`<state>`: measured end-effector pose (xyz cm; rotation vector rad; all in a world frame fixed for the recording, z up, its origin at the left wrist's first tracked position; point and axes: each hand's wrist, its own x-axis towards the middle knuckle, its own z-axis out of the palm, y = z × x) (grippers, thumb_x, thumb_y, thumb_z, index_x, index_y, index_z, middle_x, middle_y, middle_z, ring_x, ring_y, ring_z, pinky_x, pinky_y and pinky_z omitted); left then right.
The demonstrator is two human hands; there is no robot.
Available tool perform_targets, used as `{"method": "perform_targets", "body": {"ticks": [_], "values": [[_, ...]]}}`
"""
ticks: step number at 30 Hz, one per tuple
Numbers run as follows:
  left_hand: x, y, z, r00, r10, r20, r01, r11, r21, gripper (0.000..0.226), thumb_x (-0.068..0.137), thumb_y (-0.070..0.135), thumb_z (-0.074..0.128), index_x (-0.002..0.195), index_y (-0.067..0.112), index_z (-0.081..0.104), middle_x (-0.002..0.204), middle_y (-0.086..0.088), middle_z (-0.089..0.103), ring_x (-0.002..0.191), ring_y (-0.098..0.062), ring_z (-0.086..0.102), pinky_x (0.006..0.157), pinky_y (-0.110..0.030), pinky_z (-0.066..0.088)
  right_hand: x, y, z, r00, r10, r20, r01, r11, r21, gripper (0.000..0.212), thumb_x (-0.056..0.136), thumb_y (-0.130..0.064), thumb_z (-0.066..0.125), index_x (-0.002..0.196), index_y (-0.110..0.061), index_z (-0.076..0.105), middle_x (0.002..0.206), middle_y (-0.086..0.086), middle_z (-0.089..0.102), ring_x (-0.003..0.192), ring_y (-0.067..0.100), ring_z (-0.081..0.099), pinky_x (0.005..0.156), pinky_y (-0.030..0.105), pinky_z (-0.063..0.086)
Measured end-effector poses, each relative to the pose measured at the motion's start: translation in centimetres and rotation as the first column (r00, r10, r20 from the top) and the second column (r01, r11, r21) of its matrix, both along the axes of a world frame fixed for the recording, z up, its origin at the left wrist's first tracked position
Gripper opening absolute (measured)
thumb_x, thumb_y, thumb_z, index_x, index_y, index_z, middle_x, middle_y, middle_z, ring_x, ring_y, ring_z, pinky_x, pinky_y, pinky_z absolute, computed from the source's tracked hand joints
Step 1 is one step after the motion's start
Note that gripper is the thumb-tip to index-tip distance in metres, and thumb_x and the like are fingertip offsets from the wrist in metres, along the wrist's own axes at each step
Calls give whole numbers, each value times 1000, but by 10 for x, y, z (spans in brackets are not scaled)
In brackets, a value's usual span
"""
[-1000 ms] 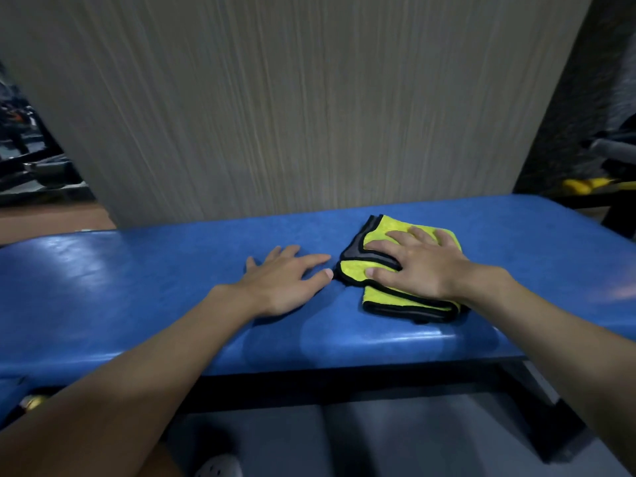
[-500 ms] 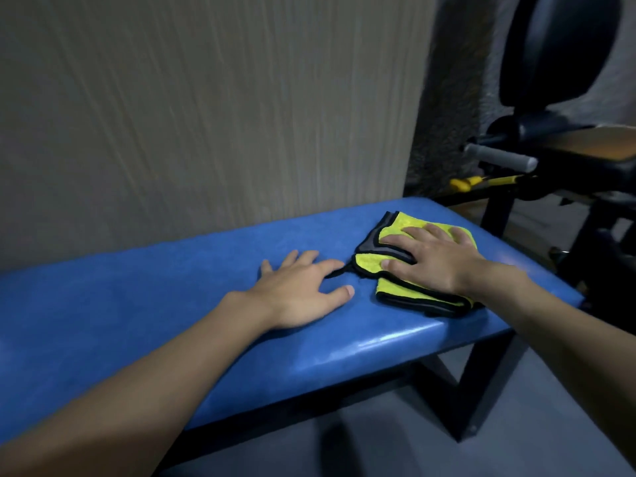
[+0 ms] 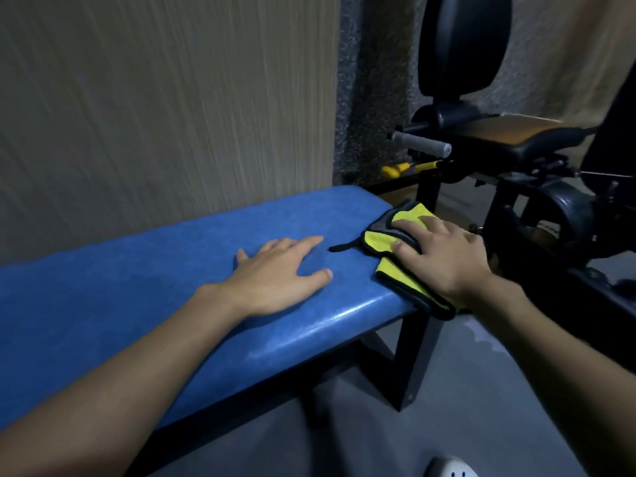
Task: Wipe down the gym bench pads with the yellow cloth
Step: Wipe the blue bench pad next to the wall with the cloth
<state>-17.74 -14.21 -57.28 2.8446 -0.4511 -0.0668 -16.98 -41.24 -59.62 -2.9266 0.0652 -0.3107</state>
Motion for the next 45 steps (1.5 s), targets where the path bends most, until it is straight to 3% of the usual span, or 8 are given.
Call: {"method": "perform_targets", "body": {"ticks": [7,10,13,18,22,29,34,45], "values": [[1,-7,5,998,54,-41,-62,974,-220,68,88,74,22,151,48,23,153,6,38,144,-20,33,118,-59,17,-34,53,-4,995,98,-16,-99,989,-112,56,95,-65,17,148,-50,22,163,-1,21,151,32,9,118,56,3],[-9,-18,10,999,8,53,9,949,-315,64,94,67,27,152,39,30,157,11,32,144,-15,33,118,-53,22,-42,56,5,974,227,22,-228,973,38,56,96,-64,26,149,-45,29,161,-5,28,151,26,16,120,51,6],[-17,-48,17,970,-75,231,140,950,-280,51,104,50,34,151,31,35,157,10,34,143,-14,33,118,-47,25,-44,25,15,961,97,258,-202,886,418,49,98,-50,39,143,-32,50,143,-3,56,137,20,45,118,44,24],[-12,-113,1,937,-219,272,248,966,-76,57,102,51,34,154,26,33,159,-1,35,146,-21,30,120,-44,21,-39,-18,-19,982,64,175,-153,816,557,42,104,-32,42,145,-27,48,158,-3,36,147,10,27,120,50,19],[-7,-118,-22,934,-217,283,180,972,151,67,96,69,27,157,43,16,161,-9,29,149,-28,22,122,-45,14,-39,-18,-22,981,24,193,-148,736,661,47,103,-30,35,150,-30,41,145,-4,50,134,15,41,120,51,20],[-24,-75,-19,948,-158,277,121,982,147,66,95,71,26,155,46,18,160,-6,31,149,-25,22,120,-43,16,-35,22,-16,972,116,203,-200,862,466,38,105,-30,37,138,-28,55,149,-3,47,145,10,29,122,42,1],[-51,-12,-11,972,-76,221,43,987,153,63,96,70,23,155,49,17,163,-2,26,150,-22,19,120,-42,16,-41,59,-5,960,211,184,-272,861,431,45,106,-36,32,148,-25,41,136,-1,59,136,18,43,122,41,8],[-75,38,-14,978,98,183,-133,973,189,73,88,79,14,155,48,12,164,-4,22,150,-34,17,117,-60,14,-58,135,-2,947,253,199,-295,929,224,44,105,-36,26,126,-17,60,121,7,66,123,28,53,104,38,31]]}}
